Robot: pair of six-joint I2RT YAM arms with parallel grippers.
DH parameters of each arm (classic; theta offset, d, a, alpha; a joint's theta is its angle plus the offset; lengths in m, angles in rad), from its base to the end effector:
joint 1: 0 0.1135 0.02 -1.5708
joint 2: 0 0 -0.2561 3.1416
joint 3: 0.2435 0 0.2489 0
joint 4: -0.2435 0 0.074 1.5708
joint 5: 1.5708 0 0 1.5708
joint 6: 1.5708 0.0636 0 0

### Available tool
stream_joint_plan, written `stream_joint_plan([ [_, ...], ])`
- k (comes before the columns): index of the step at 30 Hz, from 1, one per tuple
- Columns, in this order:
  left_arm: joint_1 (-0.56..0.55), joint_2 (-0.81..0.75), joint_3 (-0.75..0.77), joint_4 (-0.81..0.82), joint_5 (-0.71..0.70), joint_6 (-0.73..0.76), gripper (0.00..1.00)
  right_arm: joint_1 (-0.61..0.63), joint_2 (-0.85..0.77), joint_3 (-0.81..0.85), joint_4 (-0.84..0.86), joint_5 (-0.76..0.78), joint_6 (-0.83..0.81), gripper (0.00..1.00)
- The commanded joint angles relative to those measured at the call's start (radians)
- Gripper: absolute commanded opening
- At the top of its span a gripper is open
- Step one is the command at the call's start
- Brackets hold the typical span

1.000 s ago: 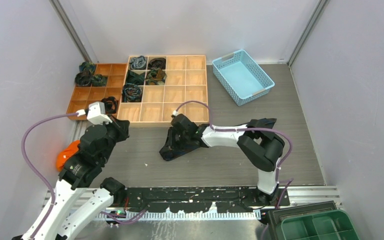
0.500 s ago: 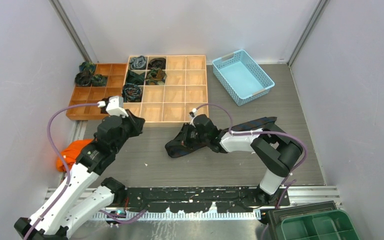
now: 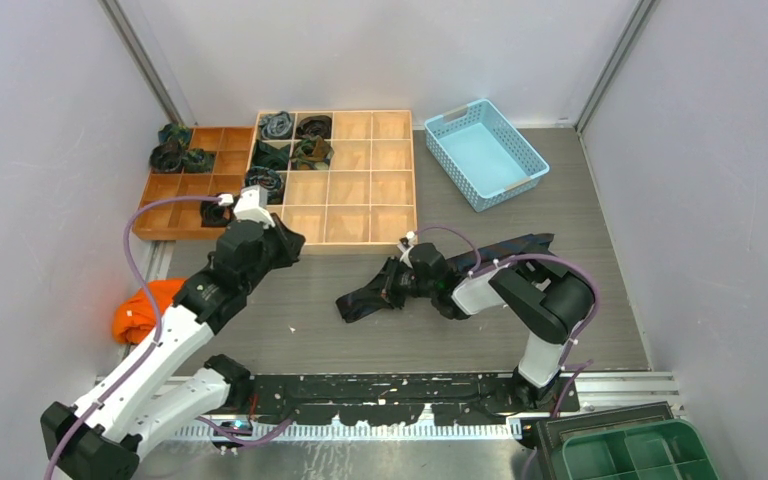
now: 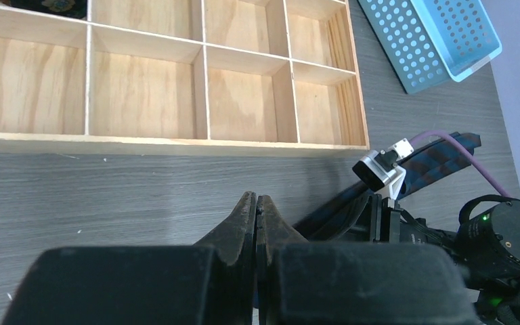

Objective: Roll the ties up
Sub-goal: Roll the tie at the center of the board.

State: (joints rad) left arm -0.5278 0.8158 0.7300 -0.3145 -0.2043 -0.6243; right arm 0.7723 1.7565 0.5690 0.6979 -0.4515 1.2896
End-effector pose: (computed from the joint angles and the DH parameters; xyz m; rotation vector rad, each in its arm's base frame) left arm 0.1929 -0.0975 0.2860 -0.2321 1.9903 -0.5498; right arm 0.2164 0.2495 0.1019 0.3038 2.4850 1.5697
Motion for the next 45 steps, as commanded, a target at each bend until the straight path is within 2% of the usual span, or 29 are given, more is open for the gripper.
stream_joint_plan([
  [1, -0.018, 0.027, -0.001, 0.096, 0.017, 0.001, 0.0, -0.021, -0.008, -0.036, 0.088, -0.001, -0.007, 0.15],
  [4, -0.032, 0.049, -0.008, 0.114, 0.016, 0.0, 0.0, -0.029, -0.029, -0.037, 0.012, 0.025, -0.055, 0.15],
  [8, -0.052, 0.081, -0.016, 0.142, 0.013, -0.003, 0.0, -0.03, -0.101, 0.011, -0.231, 0.096, -0.203, 0.16],
  [9, -0.058, 0.091, -0.019, 0.149, 0.012, -0.003, 0.0, -0.029, -0.124, 0.026, -0.323, 0.118, -0.238, 0.18],
  [14, -0.084, 0.139, -0.037, 0.185, 0.009, -0.011, 0.0, -0.016, -0.206, 0.138, -0.64, 0.226, -0.407, 0.38],
  [17, -0.093, 0.158, -0.048, 0.204, 0.011, -0.014, 0.0, -0.007, -0.217, 0.183, -0.733, 0.264, -0.452, 0.4],
  [30, -0.094, 0.24, -0.098, 0.266, 0.022, -0.022, 0.0, 0.06, -0.136, 0.268, -0.869, 0.409, -0.511, 0.35],
  [38, -0.094, 0.461, -0.106, 0.41, 0.095, -0.005, 0.0, 0.172, -0.359, 0.305, -1.054, 0.666, -0.512, 0.37],
  [41, -0.094, 0.552, -0.095, 0.463, 0.129, 0.0, 0.0, 0.241, -0.409, 0.307, -1.123, 0.713, -0.491, 0.37],
  [43, -0.094, 0.597, -0.094, 0.496, 0.145, 0.005, 0.0, 0.277, -0.421, 0.294, -1.138, 0.709, -0.468, 0.32],
  [45, -0.093, 0.636, -0.097, 0.533, 0.166, 0.01, 0.0, 0.313, -0.419, 0.271, -1.114, 0.691, -0.441, 0.19],
])
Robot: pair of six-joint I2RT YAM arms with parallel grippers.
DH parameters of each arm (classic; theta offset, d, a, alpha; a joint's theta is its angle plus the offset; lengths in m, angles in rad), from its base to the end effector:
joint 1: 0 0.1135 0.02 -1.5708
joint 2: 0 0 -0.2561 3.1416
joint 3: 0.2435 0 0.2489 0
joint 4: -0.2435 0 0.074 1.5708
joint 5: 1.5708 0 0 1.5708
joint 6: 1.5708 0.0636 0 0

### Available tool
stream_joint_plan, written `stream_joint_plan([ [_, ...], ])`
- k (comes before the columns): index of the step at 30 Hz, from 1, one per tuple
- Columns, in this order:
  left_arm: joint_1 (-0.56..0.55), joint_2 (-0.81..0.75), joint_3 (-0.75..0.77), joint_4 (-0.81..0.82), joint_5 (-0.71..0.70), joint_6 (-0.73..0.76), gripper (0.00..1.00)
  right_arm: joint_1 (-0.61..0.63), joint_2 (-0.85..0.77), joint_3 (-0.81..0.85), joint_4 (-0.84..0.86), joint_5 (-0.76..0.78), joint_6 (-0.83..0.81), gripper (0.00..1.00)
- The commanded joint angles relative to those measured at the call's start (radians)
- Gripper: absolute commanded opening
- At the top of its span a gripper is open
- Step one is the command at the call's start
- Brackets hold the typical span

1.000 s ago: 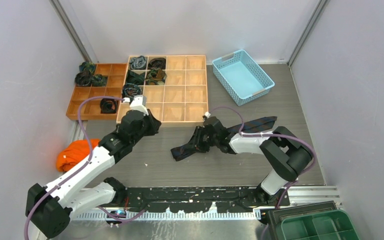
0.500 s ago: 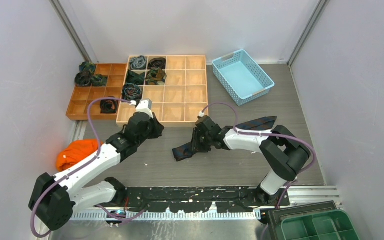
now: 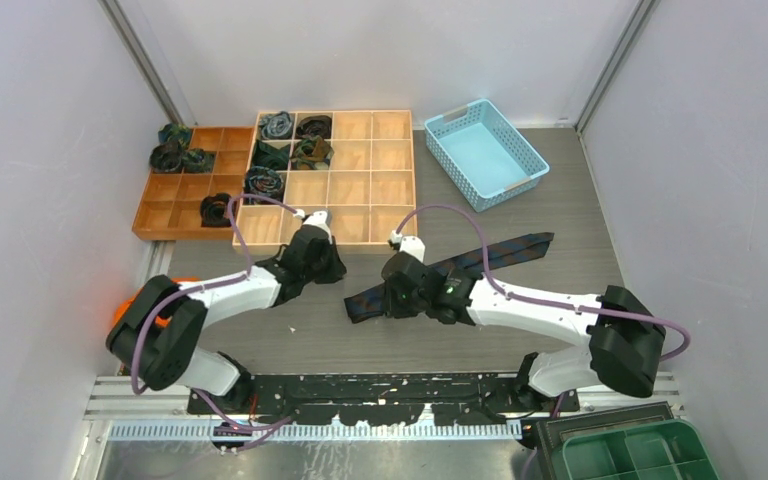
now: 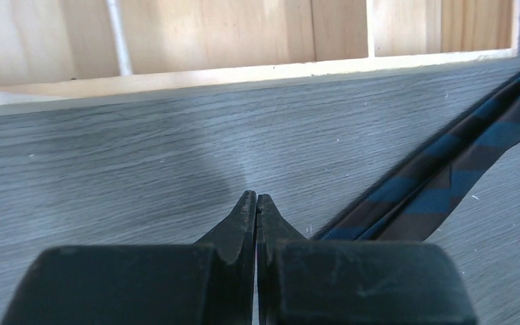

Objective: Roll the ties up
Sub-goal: Roll the tie at the center of the board.

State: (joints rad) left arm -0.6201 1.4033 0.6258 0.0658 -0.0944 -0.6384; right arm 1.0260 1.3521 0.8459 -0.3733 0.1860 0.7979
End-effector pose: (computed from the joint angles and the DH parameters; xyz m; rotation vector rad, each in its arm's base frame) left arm 0.2440 -0.1669 0.1496 -0.0720 2.3388 -0.5413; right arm 0.1613 0.2435 0.1937 -0.2025 2.5106 0.5730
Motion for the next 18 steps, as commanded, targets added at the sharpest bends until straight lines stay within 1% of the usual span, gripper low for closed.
stream_joint_plan([
  [1, -0.002, 0.063, 0.004, 0.176, 0.069, 0.025, 0.0, 0.077, -0.011, -0.03, -0.007, 0.047, 0.067, 0.1],
  [2, -0.002, 0.077, 0.0, 0.197, 0.085, 0.027, 0.0, 0.094, -0.004, -0.046, 0.027, 0.035, 0.082, 0.03],
  [3, -0.002, 0.092, -0.003, 0.218, 0.105, 0.028, 0.0, 0.108, 0.008, -0.059, 0.051, 0.029, 0.1, 0.01],
  [6, -0.002, 0.128, -0.017, 0.259, 0.154, 0.019, 0.0, 0.136, 0.05, -0.089, 0.125, 0.024, 0.136, 0.01],
  [9, -0.001, 0.135, -0.036, 0.277, 0.176, 0.002, 0.0, 0.148, 0.091, -0.091, 0.155, 0.053, 0.141, 0.01],
  [18, -0.016, 0.072, -0.133, 0.284, 0.182, -0.019, 0.0, 0.148, 0.267, -0.049, 0.187, 0.119, 0.103, 0.01],
])
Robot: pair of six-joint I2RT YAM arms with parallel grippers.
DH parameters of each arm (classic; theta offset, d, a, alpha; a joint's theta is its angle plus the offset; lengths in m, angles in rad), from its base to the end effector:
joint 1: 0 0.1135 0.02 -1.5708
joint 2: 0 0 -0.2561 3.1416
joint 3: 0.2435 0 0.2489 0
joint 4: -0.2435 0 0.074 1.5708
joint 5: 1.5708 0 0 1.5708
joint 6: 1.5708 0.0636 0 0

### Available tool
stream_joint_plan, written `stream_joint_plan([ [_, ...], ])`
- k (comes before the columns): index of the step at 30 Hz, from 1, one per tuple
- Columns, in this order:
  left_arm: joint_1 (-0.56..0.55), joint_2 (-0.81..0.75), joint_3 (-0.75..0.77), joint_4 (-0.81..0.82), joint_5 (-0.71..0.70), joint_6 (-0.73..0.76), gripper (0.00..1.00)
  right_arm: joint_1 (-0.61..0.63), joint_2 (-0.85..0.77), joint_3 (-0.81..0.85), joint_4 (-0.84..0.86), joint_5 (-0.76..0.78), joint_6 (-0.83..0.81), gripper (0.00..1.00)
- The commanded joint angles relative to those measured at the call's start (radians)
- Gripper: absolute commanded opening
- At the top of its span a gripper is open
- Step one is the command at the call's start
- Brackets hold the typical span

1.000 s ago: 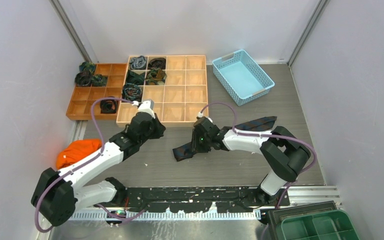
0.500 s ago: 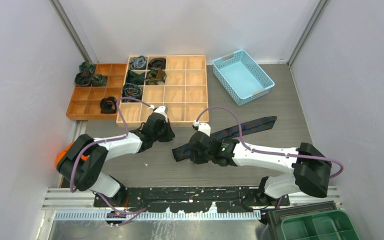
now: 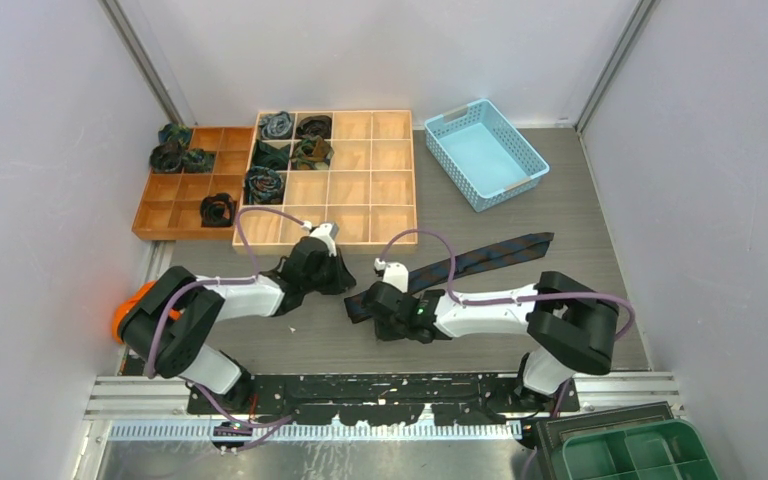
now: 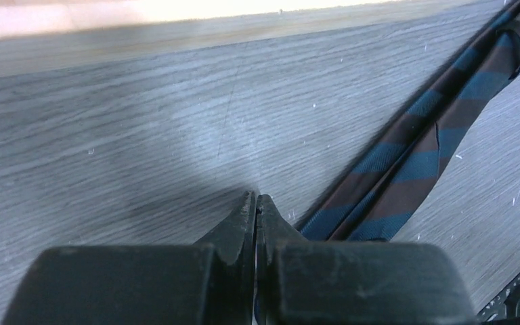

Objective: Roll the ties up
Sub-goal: Roll the tie at the center of the board.

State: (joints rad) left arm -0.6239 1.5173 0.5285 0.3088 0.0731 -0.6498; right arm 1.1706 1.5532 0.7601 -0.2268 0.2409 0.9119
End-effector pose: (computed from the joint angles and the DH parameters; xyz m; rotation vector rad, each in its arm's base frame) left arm 0.2376 -0.1767 0.1140 0.0107 2.3631 -0.7402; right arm 0.1304 0.2693 0.1239 -0.2490 2.6095 0.4789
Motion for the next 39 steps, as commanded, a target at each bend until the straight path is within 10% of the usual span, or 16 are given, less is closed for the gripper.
stream_joint_plan([
  [1, -0.015, -0.046, -0.043, 0.042, 0.013, -0.01, 0.0, 0.004, 0.08, 0.052, 0.035, 0.071, -0.017, 0.01],
  [25, -0.034, -0.093, -0.122, 0.039, -0.027, -0.053, 0.0, -0.03, 0.245, 0.151, 0.108, 0.035, -0.064, 0.01],
  [39, 0.026, -0.47, 0.183, -0.547, -0.656, -0.084, 0.0, 0.059, 0.009, 0.222, -0.198, 0.209, -0.103, 0.07],
])
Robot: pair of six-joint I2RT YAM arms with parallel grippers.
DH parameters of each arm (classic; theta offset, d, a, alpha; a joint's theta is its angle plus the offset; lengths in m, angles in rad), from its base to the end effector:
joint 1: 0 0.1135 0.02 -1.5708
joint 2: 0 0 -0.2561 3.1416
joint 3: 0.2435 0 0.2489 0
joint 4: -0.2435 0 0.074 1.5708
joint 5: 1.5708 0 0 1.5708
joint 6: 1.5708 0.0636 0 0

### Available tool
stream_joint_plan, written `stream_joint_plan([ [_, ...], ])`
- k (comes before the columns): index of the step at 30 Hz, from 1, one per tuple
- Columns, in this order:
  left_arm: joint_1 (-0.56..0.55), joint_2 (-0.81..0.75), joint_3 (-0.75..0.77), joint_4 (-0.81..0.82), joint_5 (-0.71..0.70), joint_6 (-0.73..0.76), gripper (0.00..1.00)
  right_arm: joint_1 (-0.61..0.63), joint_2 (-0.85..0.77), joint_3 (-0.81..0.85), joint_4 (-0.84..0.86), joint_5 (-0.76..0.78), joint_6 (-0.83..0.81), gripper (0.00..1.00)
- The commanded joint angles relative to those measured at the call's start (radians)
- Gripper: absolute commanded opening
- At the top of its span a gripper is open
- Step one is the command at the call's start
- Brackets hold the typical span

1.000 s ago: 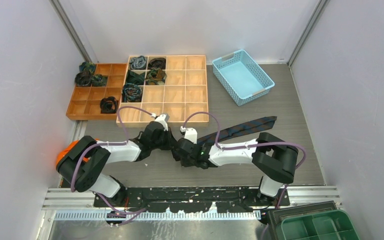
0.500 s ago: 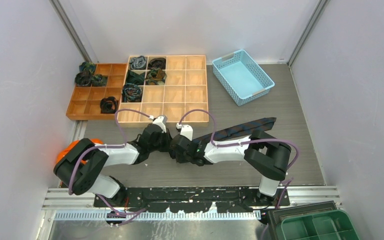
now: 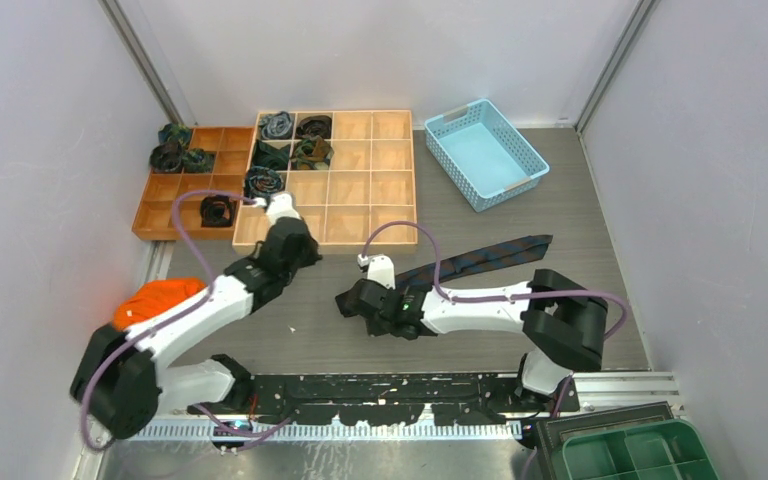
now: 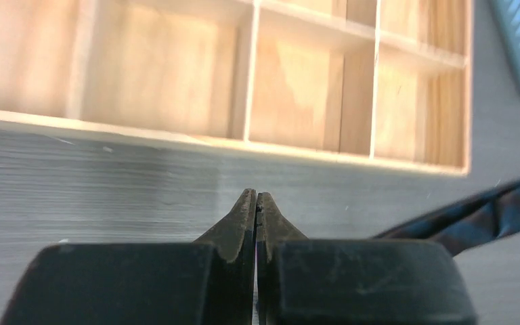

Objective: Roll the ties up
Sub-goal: Roll the tie at the center of the board.

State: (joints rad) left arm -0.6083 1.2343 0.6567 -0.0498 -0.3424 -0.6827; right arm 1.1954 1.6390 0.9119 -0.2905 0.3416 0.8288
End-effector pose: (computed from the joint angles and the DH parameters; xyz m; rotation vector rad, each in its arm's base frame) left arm 0.2411 -0.1419 0.1950 -0.2721 2.1627 -0.3665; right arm 0.1401 0.2975 0.1393 -0.3407 2.5203 0.3792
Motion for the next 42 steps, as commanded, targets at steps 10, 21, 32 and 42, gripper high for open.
stream_joint_plan([
  [10, 0.009, -0.841, 0.083, -0.611, -0.388, -0.079, 0.0, 0.116, 0.145, 0.455, -0.409, 0.306, -0.158, 0.44],
  [21, 0.009, -0.934, 0.167, -0.775, -0.443, -0.058, 0.0, 0.128, 0.416, 0.728, -0.471, 0.358, -0.304, 0.69],
  [32, 0.008, -0.962, 0.153, -0.758, -0.439, -0.04, 0.0, 0.063, 0.462, 0.659, -0.438, 0.304, -0.248, 0.72],
  [42, 0.009, -0.935, 0.151, -0.738, -0.423, -0.034, 0.0, 0.008, 0.454, 0.534, -0.376, 0.181, -0.183, 0.48],
])
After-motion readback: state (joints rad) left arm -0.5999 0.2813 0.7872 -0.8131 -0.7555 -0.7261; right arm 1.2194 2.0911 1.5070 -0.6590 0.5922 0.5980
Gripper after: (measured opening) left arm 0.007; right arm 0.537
